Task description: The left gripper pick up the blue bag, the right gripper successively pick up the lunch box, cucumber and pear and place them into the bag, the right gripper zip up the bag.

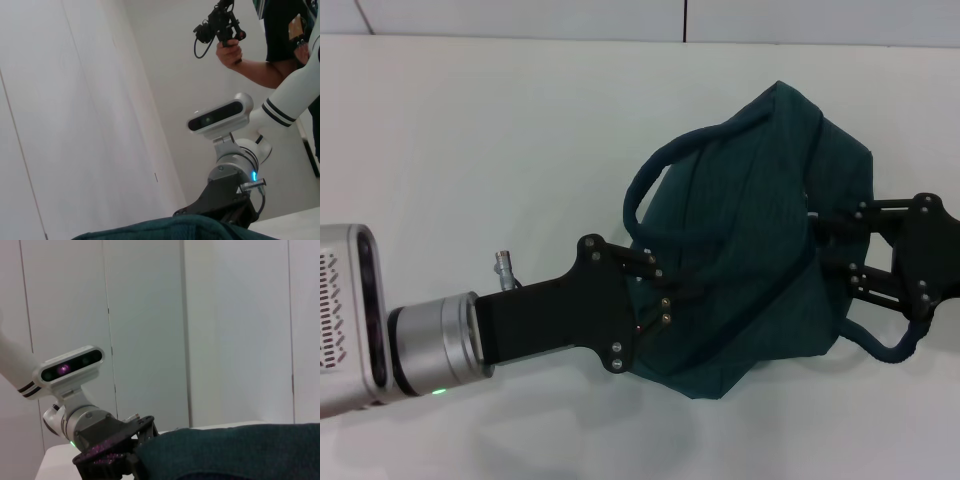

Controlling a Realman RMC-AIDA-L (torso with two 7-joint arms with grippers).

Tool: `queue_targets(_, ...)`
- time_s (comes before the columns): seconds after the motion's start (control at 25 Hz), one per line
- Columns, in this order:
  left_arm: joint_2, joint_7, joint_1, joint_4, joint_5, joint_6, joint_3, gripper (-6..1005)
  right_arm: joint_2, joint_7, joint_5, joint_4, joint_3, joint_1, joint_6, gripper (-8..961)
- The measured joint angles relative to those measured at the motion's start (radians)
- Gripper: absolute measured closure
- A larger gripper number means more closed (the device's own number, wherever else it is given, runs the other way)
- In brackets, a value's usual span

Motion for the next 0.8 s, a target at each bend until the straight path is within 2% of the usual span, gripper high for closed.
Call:
queue_targets(0.48,0.000,0.003,0.006,0.002,0.003,0.000,0.001,912,0.016,-0.003,0.003,0.000,0.035,-0.016,0.032,565)
queue_targets(0.6,0.000,0.003,0.006,0.002,0.003,0.000,0.003,911,0.029,-0.008,0.010,-0.007,0.051,-0.021,0.041,564)
queue_targets(0.72,0.000,0.002,0.007,0.002,0.002,0.001,0.002,910,0.051,-0.017,0.007,-0.052,0.075,-0.045,0.042,562)
queue_targets(0.8,-0.002,-0.007,0.010,0.002,-0.009,0.005,0.000,910,0.057,-0.024,0.007,-0.073,0.077,-0.057,0.043,561)
